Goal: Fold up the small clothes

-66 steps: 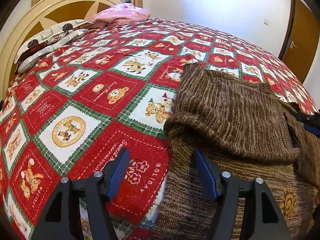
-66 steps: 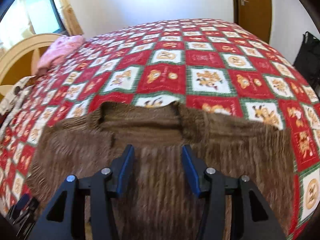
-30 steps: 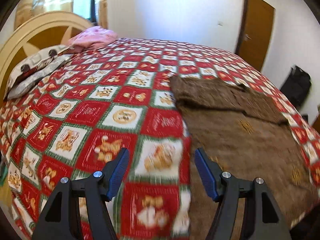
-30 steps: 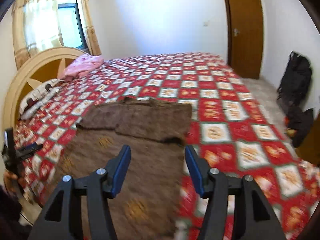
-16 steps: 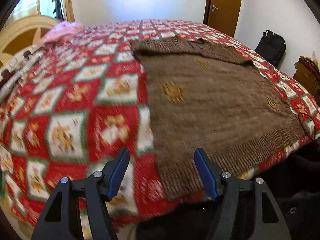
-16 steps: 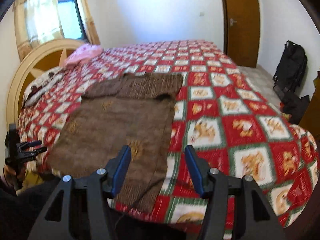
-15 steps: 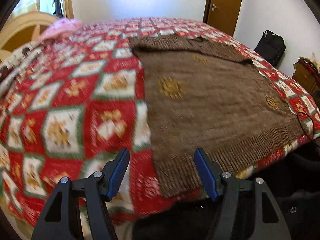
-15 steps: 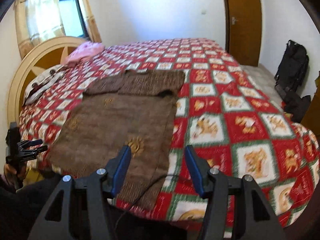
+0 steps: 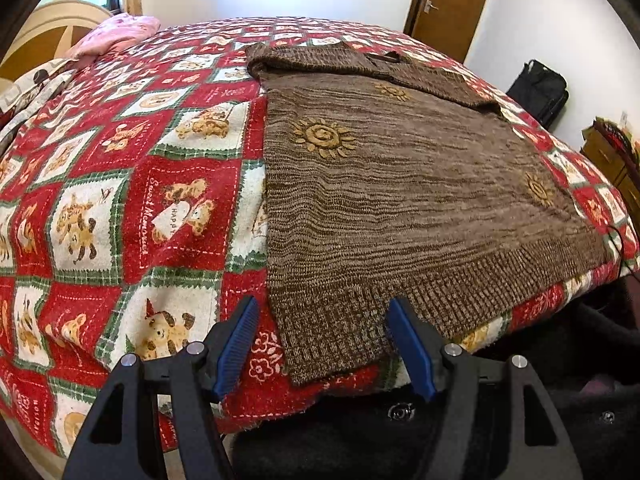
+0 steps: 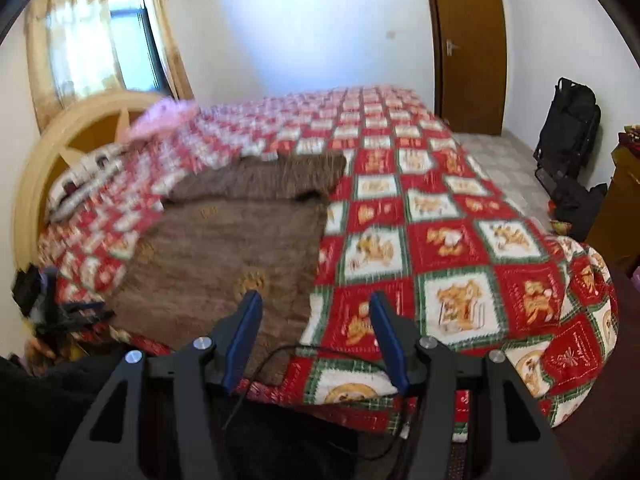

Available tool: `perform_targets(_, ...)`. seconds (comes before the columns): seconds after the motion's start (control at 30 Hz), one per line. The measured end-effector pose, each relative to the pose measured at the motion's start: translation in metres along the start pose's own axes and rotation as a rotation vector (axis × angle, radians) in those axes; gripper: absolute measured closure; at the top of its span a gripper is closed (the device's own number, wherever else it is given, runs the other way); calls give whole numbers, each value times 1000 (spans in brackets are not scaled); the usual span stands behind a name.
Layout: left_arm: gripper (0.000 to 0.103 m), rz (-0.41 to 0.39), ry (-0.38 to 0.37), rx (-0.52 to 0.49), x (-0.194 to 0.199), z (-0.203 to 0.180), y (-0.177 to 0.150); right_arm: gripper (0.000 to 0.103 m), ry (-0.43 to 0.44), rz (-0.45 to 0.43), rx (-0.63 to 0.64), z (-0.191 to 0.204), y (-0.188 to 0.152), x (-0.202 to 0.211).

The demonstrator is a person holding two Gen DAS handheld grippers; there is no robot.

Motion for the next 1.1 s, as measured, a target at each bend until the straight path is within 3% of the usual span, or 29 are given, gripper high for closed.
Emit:
perform_targets(0.13, 35, 7, -9, -5, 2, -3, 0, 44, 126, -109, -81, -3, 19, 26)
perform_targets(0.27, 35, 7, -17, -23, 1, -6, -1, 42, 377, -234, -176, -7, 34, 62)
perform_targets(0.33, 35, 2, -19, -17, 1, -4, -2, 35, 410, -243, -172, -6, 39, 68)
perform_targets(0.4, 36, -4, -18, -6, 2, -3, -2, 32, 286, -198, -117, 0, 37, 58)
perform_targets(0.43, 43, -7, -7, -3, 3, -3, -2, 32, 236, -151, -90, 3, 31, 45)
perform_targets(0.53, 58, -8, 29, -1, 4, 1, -2, 36, 197, -20, -73, 12, 8, 2)
perform_targets(0.6, 65, -2, 16, 19, 6, 4, -2, 43, 184, 66, -42, 21, -11, -27)
perform_targets(0.67, 72, 3, 10, 25, 7, 6, -2, 44, 159, 152, 12, 32, -32, -52)
perform_targets(0.87, 74, 7, 3, 16, 7, 4, -3, 44, 76, 285, 69, 30, -71, -85)
perform_targets(1.1, 74, 20, 14, 26, 6, 2, 0, 44, 53, 337, 108, 31, -89, -91)
Point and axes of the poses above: each gripper's, at about its wrist camera, not at the fingertips, and x roughly against the way its jaws point, z to its left, y to its top, the point moved 3 cm from there along -x, roughly the way its jaws point, and after that the axes turned 8 degrees about -z, right-handed, at the moved point
